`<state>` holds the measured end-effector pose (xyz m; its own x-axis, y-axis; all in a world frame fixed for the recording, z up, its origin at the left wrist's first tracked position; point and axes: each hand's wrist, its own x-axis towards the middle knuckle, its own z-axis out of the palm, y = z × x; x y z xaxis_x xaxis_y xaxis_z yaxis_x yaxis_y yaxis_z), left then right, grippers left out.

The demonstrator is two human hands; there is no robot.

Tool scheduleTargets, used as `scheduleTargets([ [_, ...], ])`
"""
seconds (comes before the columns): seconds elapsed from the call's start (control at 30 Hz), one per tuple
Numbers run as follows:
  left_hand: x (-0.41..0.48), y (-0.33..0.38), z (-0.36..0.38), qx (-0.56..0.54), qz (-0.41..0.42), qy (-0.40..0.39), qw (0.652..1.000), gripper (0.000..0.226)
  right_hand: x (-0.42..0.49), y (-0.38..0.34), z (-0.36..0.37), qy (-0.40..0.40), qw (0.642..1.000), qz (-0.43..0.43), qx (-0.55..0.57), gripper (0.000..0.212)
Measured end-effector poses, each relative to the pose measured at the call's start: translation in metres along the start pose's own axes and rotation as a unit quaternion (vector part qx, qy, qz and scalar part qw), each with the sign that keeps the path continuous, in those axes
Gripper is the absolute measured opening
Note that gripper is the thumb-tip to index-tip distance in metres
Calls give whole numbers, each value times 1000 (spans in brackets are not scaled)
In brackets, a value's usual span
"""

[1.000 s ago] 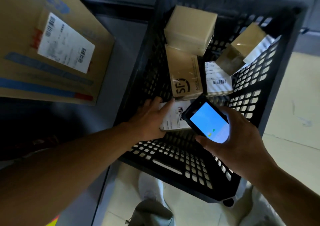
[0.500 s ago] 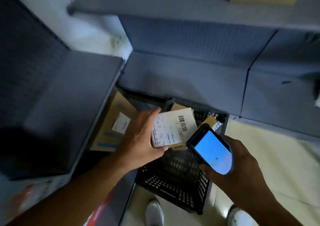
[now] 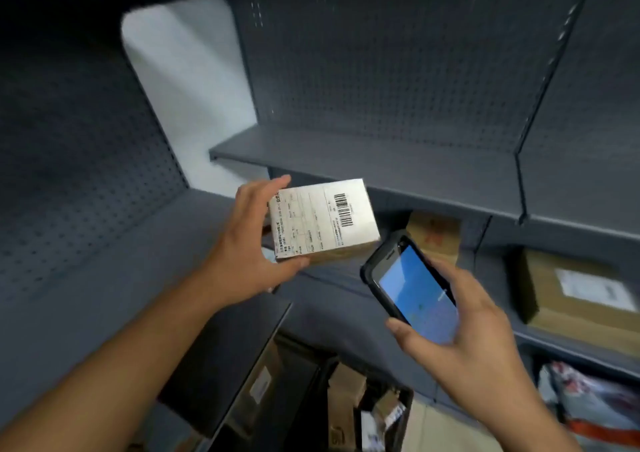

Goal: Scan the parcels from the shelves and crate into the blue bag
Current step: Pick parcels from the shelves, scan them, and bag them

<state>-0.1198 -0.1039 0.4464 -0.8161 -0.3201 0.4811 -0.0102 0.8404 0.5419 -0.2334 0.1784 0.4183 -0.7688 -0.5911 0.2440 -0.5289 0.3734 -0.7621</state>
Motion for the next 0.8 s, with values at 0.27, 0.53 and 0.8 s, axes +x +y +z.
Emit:
scheduleTargets([
  [0.27, 65, 105, -185, 125, 105, -16, 986, 115, 29, -117, -91, 101, 984, -142, -48, 81],
  [0.53, 95, 145, -294, 188, 152, -76, 967, 121, 41, -181, -104, 55, 970, -165, -168, 84],
  [0.8, 92, 138, -322, 235, 161, -99, 954, 120, 45, -201, -93, 32, 964, -169, -202, 87],
])
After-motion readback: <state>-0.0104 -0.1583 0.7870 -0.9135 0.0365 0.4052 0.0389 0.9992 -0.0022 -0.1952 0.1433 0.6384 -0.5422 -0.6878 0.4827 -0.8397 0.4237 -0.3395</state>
